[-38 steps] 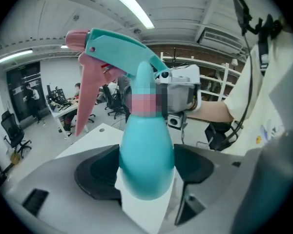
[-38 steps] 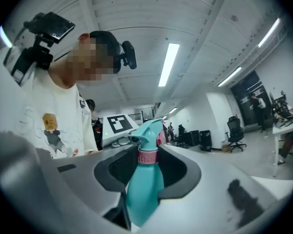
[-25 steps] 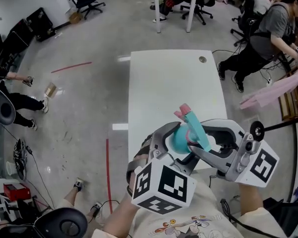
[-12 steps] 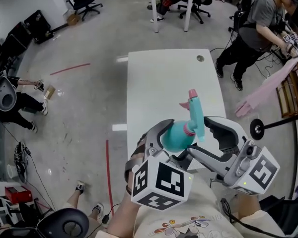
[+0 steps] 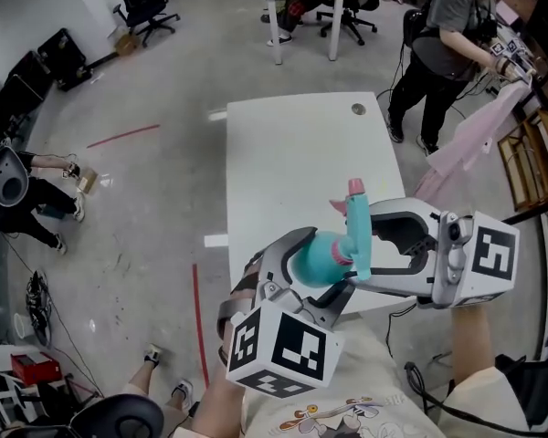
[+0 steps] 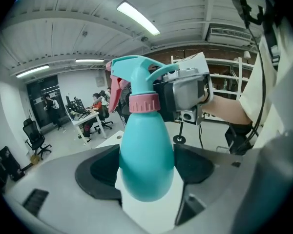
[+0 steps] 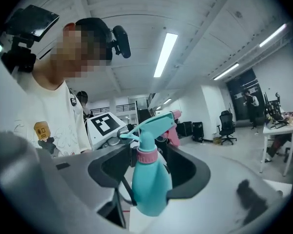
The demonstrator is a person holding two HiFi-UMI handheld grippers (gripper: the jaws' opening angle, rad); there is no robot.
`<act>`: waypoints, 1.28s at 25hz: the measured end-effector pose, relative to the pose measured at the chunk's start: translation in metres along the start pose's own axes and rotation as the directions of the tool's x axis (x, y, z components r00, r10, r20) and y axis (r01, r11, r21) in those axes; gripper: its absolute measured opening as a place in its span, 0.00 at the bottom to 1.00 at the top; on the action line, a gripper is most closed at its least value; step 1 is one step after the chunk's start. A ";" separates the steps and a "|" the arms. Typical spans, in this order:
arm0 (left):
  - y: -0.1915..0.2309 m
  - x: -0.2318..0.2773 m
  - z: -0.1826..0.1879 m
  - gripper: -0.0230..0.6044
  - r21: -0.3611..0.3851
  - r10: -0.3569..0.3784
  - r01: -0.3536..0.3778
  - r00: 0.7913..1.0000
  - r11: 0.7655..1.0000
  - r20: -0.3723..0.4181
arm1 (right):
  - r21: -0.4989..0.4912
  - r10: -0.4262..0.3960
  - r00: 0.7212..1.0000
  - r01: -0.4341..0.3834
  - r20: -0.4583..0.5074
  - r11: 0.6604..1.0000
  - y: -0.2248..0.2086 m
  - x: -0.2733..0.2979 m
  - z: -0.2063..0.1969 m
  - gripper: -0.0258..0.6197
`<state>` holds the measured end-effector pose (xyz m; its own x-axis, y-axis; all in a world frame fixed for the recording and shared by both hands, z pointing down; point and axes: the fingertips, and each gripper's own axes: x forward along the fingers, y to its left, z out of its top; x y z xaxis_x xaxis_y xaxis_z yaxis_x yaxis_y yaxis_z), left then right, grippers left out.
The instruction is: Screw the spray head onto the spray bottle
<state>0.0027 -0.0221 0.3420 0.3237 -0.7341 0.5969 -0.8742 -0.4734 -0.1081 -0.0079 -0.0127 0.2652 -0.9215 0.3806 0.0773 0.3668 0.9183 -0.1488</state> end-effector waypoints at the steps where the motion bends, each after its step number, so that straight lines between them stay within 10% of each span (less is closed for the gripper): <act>1: -0.001 0.001 0.001 0.59 0.002 -0.001 0.001 1.000 1.000 0.000 | 0.001 0.011 1.000 -0.011 -0.001 1.000 0.002 0.002 0.000 0.40; 4: 0.003 0.002 0.001 0.59 0.002 -0.003 0.003 1.000 1.000 0.003 | 0.010 0.005 1.000 -0.005 0.017 1.000 -0.002 0.005 0.000 0.25; 17: 0.016 0.003 0.001 0.59 -0.040 0.028 -0.028 1.000 0.999 0.001 | -0.104 -0.152 0.988 0.152 0.009 0.983 -0.009 0.020 0.012 0.24; 27: 0.023 0.010 0.001 0.59 -0.059 0.082 -0.083 0.997 0.995 -0.012 | 0.023 -0.522 0.852 0.522 0.028 0.853 -0.027 0.014 0.006 0.25; 32: 0.021 0.004 0.004 0.59 -0.050 0.045 -0.044 0.999 0.998 0.010 | 0.092 -0.406 0.914 0.404 0.004 0.910 -0.019 -0.003 0.002 0.36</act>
<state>-0.0124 -0.0370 0.3391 0.2875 -0.7592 0.5839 -0.9048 -0.4152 -0.0943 -0.0121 -0.0318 0.2657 -0.9916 -0.0260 0.1270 -0.0506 0.9795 -0.1952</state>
